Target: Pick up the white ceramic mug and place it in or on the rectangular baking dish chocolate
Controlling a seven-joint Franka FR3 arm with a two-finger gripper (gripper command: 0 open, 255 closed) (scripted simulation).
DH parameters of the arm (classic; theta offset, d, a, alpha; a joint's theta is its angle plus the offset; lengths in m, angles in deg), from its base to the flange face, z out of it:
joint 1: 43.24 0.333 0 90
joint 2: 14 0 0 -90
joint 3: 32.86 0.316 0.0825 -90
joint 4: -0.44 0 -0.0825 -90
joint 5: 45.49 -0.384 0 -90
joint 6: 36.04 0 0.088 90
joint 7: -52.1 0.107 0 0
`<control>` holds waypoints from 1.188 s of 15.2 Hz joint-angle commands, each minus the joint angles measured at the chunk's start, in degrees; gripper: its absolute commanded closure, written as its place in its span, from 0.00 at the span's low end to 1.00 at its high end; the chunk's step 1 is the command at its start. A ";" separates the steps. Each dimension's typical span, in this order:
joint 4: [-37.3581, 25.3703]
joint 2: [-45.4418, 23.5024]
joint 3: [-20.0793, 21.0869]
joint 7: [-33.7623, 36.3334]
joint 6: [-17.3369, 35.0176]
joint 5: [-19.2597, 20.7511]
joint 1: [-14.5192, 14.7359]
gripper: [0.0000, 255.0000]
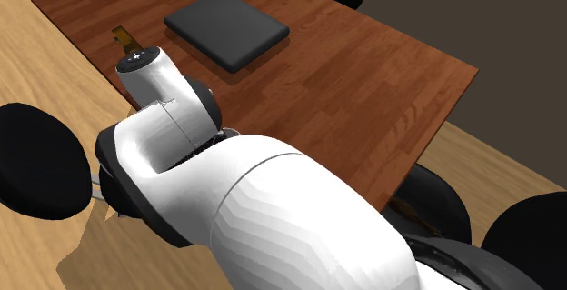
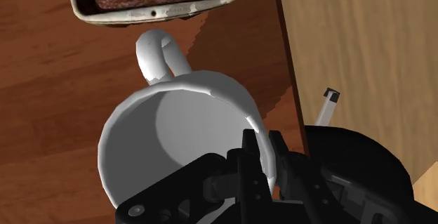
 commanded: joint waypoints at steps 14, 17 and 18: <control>-7.47 2.70 0.07 -0.54 -10.18 -0.26 0.01 1.00; -9.45 2.92 0.08 -0.63 -12.37 -0.29 0.03 1.00; -10.16 2.97 0.08 -0.67 -13.12 -0.30 0.04 1.00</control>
